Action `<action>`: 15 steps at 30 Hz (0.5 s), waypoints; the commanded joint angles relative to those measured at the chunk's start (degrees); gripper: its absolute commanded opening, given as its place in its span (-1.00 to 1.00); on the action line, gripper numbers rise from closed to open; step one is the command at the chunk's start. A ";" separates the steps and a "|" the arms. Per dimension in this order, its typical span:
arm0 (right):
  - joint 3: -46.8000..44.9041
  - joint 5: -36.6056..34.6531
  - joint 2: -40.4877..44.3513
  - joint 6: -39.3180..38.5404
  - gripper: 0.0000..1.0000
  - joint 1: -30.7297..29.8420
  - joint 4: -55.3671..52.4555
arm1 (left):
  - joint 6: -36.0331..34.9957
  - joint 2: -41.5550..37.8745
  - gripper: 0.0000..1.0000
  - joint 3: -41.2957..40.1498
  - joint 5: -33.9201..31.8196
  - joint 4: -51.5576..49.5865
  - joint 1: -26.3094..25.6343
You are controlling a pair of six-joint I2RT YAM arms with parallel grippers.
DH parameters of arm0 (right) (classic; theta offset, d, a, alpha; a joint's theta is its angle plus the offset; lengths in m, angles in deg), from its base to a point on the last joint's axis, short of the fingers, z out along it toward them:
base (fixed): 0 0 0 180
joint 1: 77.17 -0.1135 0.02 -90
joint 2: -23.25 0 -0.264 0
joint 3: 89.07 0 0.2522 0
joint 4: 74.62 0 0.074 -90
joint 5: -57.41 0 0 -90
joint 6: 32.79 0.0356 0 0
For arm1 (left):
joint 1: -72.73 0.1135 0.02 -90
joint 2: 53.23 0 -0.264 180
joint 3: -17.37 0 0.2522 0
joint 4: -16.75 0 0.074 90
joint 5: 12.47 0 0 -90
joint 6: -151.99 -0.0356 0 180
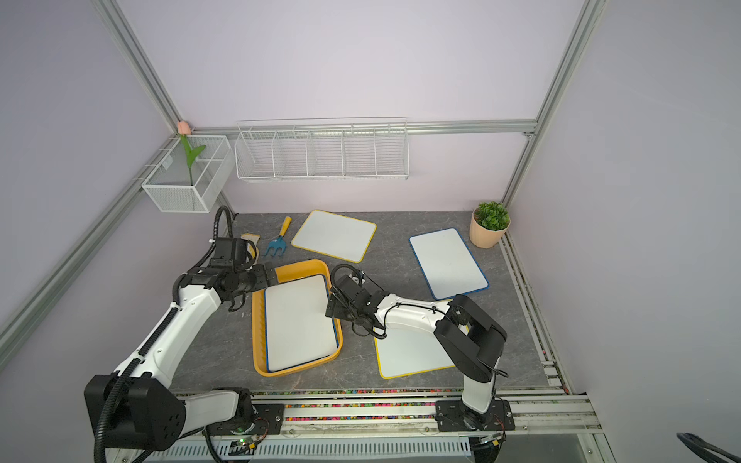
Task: Put the whiteboard into the storage box
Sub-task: Move the storage box to the center of the board.
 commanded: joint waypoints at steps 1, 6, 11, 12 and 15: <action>2.32 2.22 -2.59 7.66 0.80 -3.35 4.39 | -0.24 0.38 0.99 -0.50 0.09 -0.90 0.35; 4.55 4.84 -6.31 10.38 0.81 -6.13 9.05 | -0.23 0.35 0.99 -0.57 -0.01 -0.99 0.35; 3.94 2.38 -4.17 7.36 0.79 -5.79 7.12 | -0.20 -0.02 0.98 -0.67 -0.04 -0.87 0.35; 3.36 1.37 -3.08 6.75 0.78 -5.50 6.48 | -0.24 0.08 0.99 -0.67 0.09 -0.80 0.35; 1.13 -0.71 0.38 5.73 0.79 -4.37 5.31 | -0.23 0.06 0.99 -0.65 0.31 -0.78 0.35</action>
